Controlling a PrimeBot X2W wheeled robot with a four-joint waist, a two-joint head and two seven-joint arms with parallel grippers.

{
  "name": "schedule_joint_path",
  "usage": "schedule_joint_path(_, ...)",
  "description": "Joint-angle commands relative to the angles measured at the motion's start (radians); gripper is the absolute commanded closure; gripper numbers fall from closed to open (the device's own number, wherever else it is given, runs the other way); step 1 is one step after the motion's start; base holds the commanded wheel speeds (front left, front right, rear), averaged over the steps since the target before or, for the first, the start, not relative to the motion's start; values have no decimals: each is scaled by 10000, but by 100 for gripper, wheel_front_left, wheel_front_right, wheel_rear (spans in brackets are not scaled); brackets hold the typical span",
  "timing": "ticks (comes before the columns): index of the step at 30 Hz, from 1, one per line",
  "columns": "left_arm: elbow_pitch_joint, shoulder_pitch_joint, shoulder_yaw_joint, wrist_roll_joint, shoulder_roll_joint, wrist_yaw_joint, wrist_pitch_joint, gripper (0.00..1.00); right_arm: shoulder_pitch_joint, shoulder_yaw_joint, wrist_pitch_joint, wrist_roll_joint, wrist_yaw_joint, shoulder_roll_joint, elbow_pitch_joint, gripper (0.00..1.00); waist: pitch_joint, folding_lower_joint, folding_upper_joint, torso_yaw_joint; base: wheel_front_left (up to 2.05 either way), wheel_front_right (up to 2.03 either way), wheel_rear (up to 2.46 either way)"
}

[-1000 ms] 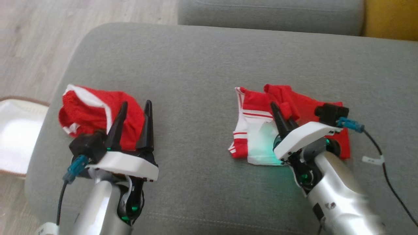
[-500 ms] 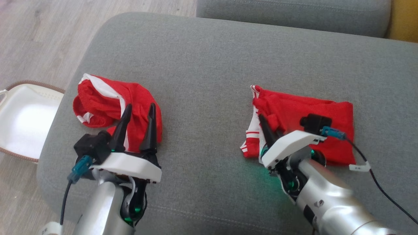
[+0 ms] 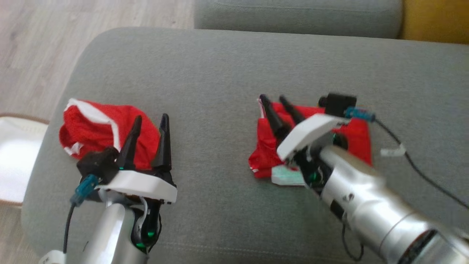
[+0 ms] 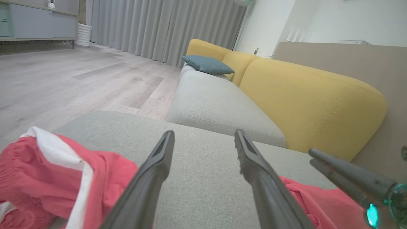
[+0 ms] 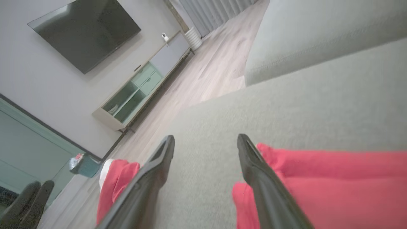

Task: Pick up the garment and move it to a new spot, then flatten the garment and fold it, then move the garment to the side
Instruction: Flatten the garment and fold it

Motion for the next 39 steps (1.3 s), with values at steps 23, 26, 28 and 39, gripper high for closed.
schedule_joint_path(23, -1165, -247, 773, 436, 40, 72, -53, 0, 1763, -7679, -138, -9790, 65, -1091, -2258, 0, -75, 0, 0, -1395, 0, 0, 0)
schedule_joint_path(26, -1300, -116, 830, 686, 35, 47, -53, 0, 3188, -9119, -139, -11508, 65, -397, -3792, 0, -63, 0, 0, -1452, 0, 0, 0)
schedule_joint_path(28, -1390, 7, 881, 816, 31, 31, -53, 0, 3974, -9755, -139, -12324, 65, -87, -4633, 0, -65, 0, 0, -1476, 0, 0, 0)
schedule_joint_path(39, -1793, 412, 934, 1156, 26, 109, -53, 0, 5443, -10059, -139, -12516, 65, 103, -6213, 0, 42, 0, 0, -1514, 0, 0, 0)
